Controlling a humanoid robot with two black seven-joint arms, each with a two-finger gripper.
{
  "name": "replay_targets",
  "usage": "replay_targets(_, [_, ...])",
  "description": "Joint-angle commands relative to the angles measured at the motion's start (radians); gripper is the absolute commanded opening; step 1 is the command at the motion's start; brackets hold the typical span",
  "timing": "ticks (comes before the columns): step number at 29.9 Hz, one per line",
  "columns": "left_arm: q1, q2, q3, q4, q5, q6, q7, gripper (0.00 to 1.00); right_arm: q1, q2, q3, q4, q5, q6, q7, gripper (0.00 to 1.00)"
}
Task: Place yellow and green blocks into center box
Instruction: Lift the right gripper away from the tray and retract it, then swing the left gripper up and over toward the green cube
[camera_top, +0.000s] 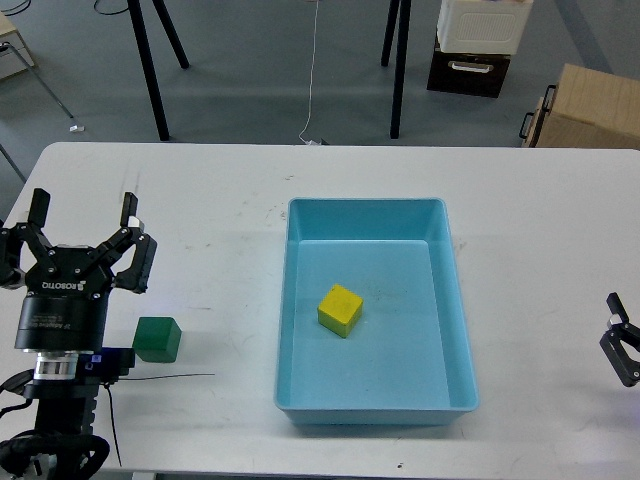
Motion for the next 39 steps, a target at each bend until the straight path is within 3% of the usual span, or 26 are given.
replay_targets(1, [-0.049,0.026,-0.089,0.064,0.037,0.0,-0.009,1.0,-0.031,-0.031,0.006,0.033,0.0,0.0,0.0,1.0])
replay_targets(4, [-0.124,0.086,-0.126,0.103,0.072,0.0,-0.018,1.0,-0.041,-0.057,0.014,0.043,0.001,0.0,0.0,1.0])
replay_targets(7, [-0.18,0.12,-0.172,0.051,0.077,0.0,-0.019,1.0,-0.036,-0.048,0.01,0.04,0.0,0.0,0.0,1.0])
replay_targets(12, [-0.221,0.342,-0.161,-0.003,0.109,0.009,-0.016,1.0,-0.031,0.007,0.013,0.04,0.0,0.0,0.002,1.0])
replay_targets(15, [-0.267,0.532,-0.059,-0.003,0.155,0.015,-0.01,1.0,-0.03,0.016,0.019,0.04,0.001,0.0,0.002,1.0])
replay_targets(18, [-0.35,0.73,0.094,-0.006,0.265,0.006,-0.002,1.0,-0.028,0.019,0.023,0.039,0.001,0.0,0.002,1.0])
replay_targets(21, [-0.488,0.842,0.245,-0.006,0.385,0.0,0.016,1.0,-0.019,0.021,0.04,0.039,0.001,0.0,0.003,1.0])
replay_targets(25, [-0.748,0.933,0.531,-0.005,0.457,0.0,0.119,1.0,-0.019,0.032,0.042,0.039,0.001,0.0,0.002,1.0])
replay_targets(27, [-0.889,0.949,0.682,0.0,0.475,0.0,0.137,1.0,-0.018,0.032,0.042,0.037,0.001,0.0,0.002,1.0])
replay_targets(33, [-1.328,0.926,1.159,0.09,0.549,0.0,0.14,1.0,-0.005,0.045,0.042,0.031,0.001,0.0,0.002,1.0])
replay_targets(39, [-1.759,0.765,1.66,0.179,0.595,0.0,0.163,1.0,-0.001,0.049,0.04,0.028,0.001,0.0,0.002,1.0])
